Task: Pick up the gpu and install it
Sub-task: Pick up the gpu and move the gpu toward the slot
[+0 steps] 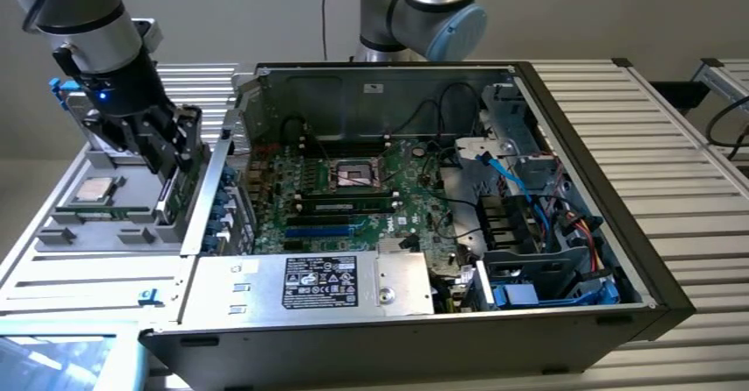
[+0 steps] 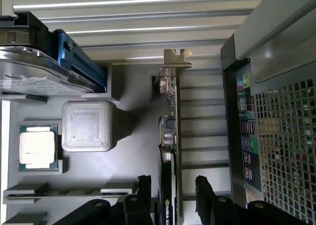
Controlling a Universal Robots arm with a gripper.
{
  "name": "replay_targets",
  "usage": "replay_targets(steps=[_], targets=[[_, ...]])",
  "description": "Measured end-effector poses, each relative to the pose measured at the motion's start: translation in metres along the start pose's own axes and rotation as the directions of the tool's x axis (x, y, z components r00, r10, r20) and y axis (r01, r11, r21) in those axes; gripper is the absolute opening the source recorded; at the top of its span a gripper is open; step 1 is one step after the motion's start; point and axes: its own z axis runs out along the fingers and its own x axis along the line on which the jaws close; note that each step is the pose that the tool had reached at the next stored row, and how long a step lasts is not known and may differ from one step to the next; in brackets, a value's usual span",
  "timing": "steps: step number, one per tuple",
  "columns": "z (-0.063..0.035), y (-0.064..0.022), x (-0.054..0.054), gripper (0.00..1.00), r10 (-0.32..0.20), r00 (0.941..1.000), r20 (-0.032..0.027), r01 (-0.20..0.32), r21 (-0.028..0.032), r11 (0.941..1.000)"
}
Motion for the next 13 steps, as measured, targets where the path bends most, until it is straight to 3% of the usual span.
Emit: replay_targets(steps=[9,13], targets=[[0.0163,0.0006,0.003,0.49,0.0,1.0,-0.0006,0.0,0.0,1.0],[0.0235,0.0006,0.003,0.49,0.001,1.0,-0.0045,-0.001,0.0001,1.0]])
